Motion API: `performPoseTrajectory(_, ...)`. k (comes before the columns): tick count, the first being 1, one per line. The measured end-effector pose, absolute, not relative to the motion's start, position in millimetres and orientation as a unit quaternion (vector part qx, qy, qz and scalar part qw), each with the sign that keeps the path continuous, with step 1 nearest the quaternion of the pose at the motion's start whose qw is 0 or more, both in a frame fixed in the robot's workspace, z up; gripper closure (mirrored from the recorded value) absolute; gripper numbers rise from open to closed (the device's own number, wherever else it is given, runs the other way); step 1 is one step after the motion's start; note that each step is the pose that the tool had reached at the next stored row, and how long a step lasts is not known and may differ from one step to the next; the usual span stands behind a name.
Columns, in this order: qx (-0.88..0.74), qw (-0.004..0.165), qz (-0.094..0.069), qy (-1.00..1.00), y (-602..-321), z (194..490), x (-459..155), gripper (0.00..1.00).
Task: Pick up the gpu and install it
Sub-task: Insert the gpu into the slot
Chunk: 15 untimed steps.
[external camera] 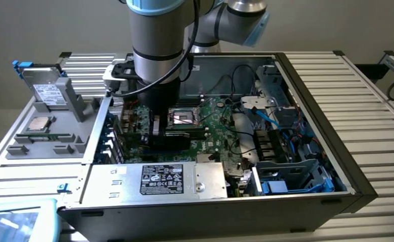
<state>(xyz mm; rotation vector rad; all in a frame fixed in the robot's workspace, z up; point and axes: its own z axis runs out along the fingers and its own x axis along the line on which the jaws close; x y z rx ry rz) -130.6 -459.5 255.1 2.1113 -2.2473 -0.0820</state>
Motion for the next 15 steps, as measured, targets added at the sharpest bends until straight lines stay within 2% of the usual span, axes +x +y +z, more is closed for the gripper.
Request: performPoseTrajectory(15,0.684,0.030,-0.028,-0.728,-459.4,259.0,-130.6,0.72)
